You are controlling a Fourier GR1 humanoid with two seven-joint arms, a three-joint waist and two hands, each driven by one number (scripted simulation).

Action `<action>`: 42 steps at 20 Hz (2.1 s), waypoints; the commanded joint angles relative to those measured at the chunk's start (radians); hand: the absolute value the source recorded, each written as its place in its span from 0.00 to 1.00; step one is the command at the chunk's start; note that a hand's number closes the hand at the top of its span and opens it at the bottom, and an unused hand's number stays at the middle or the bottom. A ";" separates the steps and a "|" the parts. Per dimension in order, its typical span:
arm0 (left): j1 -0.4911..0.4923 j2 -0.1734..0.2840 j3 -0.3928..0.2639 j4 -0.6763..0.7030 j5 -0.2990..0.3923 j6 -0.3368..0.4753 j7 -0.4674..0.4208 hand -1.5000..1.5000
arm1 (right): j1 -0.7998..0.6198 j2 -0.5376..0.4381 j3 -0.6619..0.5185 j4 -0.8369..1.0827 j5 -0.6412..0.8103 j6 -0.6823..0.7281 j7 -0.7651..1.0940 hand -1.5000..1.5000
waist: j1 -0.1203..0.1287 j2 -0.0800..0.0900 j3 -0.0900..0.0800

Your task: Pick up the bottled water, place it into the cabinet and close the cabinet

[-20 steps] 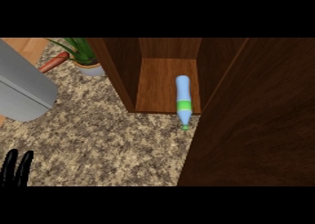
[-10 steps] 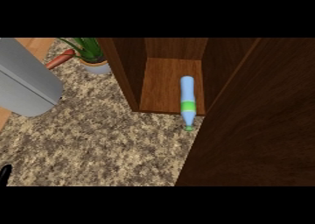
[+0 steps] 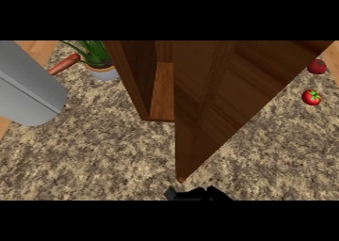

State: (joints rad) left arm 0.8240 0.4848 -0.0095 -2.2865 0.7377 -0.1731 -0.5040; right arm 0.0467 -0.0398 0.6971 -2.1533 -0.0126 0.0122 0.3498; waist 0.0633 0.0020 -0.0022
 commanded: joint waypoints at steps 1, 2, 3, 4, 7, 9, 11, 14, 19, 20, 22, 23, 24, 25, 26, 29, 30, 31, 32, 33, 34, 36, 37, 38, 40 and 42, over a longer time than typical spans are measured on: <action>0.123 0.001 0.081 -0.049 0.071 -0.091 -0.028 0.00 | -0.201 0.038 0.003 0.060 -0.085 -0.144 0.095 1.00 | -0.006 -0.004 0.001; 0.053 0.029 0.132 0.007 0.131 -0.098 -0.003 0.00 | -0.280 0.038 -0.044 0.135 -0.133 -0.142 0.075 1.00 | -0.017 0.001 0.001; 0.120 0.011 0.152 -0.020 0.127 -0.126 -0.032 0.00 | -0.310 0.039 -0.073 0.173 -0.141 -0.172 0.047 1.00 | -0.006 -0.001 0.001; 0.096 0.027 0.182 0.007 0.177 -0.130 -0.011 0.00 | -0.375 0.039 -0.101 0.148 -0.188 -0.188 0.115 1.00 | -0.015 0.000 0.001; 0.145 -0.003 0.171 -0.039 0.148 -0.147 0.001 0.00 | -0.440 0.039 -0.269 0.274 -0.309 -0.092 0.054 1.00 | -0.023 0.002 0.003; 0.153 0.000 0.239 -0.006 0.215 -0.196 -0.005 0.00 | -0.528 0.040 -0.255 0.330 -0.340 -0.182 0.051 1.00 | -0.023 0.000 0.002; 0.146 -0.036 0.226 -0.020 0.175 -0.187 0.001 0.00 | -0.573 0.040 -0.289 0.381 -0.386 -0.181 0.026 1.00 | -0.032 -0.001 0.002; 0.160 -0.023 0.286 0.022 0.238 -0.247 0.010 0.00 | -0.610 0.035 -0.432 0.556 -0.411 -0.019 -0.030 1.00 | -0.029 0.002 0.002; 0.231 -0.057 0.365 -0.031 0.290 -0.305 0.046 0.00 | -0.706 0.004 -0.515 0.657 -0.475 0.063 0.009 1.00 | -0.037 -0.002 0.003; 0.213 -0.049 0.380 -0.026 0.323 -0.303 0.060 0.00 | -0.750 0.002 -0.542 0.699 -0.469 0.065 -0.003 1.00 | -0.038 -0.001 0.003; 0.188 -0.060 0.383 0.055 0.295 -0.354 0.042 0.00 | -0.775 -0.032 -0.581 0.803 -0.488 0.159 -0.067 1.00 | -0.035 0.002 0.002; 0.176 -0.086 0.351 0.035 0.263 -0.345 0.055 0.00 | -0.779 -0.007 -0.557 0.829 -0.462 0.143 -0.070 1.00 | -0.038 0.001 0.002; 0.269 -0.090 0.414 0.029 0.316 -0.423 0.050 0.00 | -0.797 0.000 -0.548 0.803 -0.459 0.134 -0.049 1.00 | -0.029 -0.002 0.002; 0.207 -0.099 0.375 0.006 0.279 -0.354 0.073 0.00 | -0.823 -0.029 -0.585 0.822 -0.493 0.172 -0.031 1.00 | -0.039 0.000 0.002; 0.215 -0.082 0.422 0.038 0.322 -0.401 0.064 0.00 | -0.824 -0.014 -0.578 0.865 -0.474 0.183 -0.073 1.00 | -0.033 0.001 0.002; 0.236 -0.101 0.414 0.022 0.312 -0.423 0.074 0.00 | -0.893 0.006 -0.592 0.938 -0.450 0.164 -0.087 1.00 | -0.017 0.003 0.002; 0.197 -0.082 0.432 0.045 0.336 -0.391 0.086 0.00 | -0.904 0.031 -0.565 0.911 -0.432 0.130 -0.061 1.00 | -0.031 0.002 0.002; 0.221 -0.111 0.402 0.071 0.300 -0.446 0.080 0.00 | -0.894 0.000 -0.577 0.951 -0.450 0.196 -0.074 1.00 | -0.018 0.003 0.001; 0.180 -0.078 0.415 0.062 0.305 -0.397 0.098 0.00 | -0.928 0.018 -0.585 0.973 -0.443 0.164 -0.066 1.00 | -0.022 0.008 0.001; 0.225 -0.087 0.419 0.031 0.338 -0.424 0.103 0.00 | -0.946 -0.012 -0.624 0.949 -0.486 0.179 -0.030 1.00 | -0.019 0.004 0.002; 0.234 -0.087 0.410 0.010 0.334 -0.428 0.111 0.00 | -0.920 0.023 -0.603 0.985 -0.452 0.172 -0.093 1.00 | -0.008 0.008 0.002; 0.218 -0.086 0.408 0.013 0.357 -0.416 0.120 0.00 | -0.943 0.038 -0.573 0.962 -0.520 0.158 -0.034 1.00 | -0.013 0.006 0.002; 0.207 -0.098 0.415 0.035 0.334 -0.418 0.111 0.00 | -0.959 0.038 -0.568 0.971 -0.534 0.175 -0.048 1.00 | -0.003 0.008 0.002; 0.230 -0.114 0.432 0.037 0.337 -0.446 0.105 0.00 | -0.916 0.032 -0.577 0.971 -0.509 0.226 -0.059 1.00 | -0.010 0.004 0.002; 0.204 -0.096 0.416 -0.013 0.332 -0.389 0.137 0.00 | -0.944 0.028 -0.594 0.993 -0.514 0.219 -0.074 1.00 | -0.013 0.011 0.003; 0.174 -0.084 0.427 0.027 0.343 -0.394 0.138 0.00 | -0.951 0.038 -0.575 0.987 -0.540 0.192 -0.065 1.00 | -0.014 0.010 0.002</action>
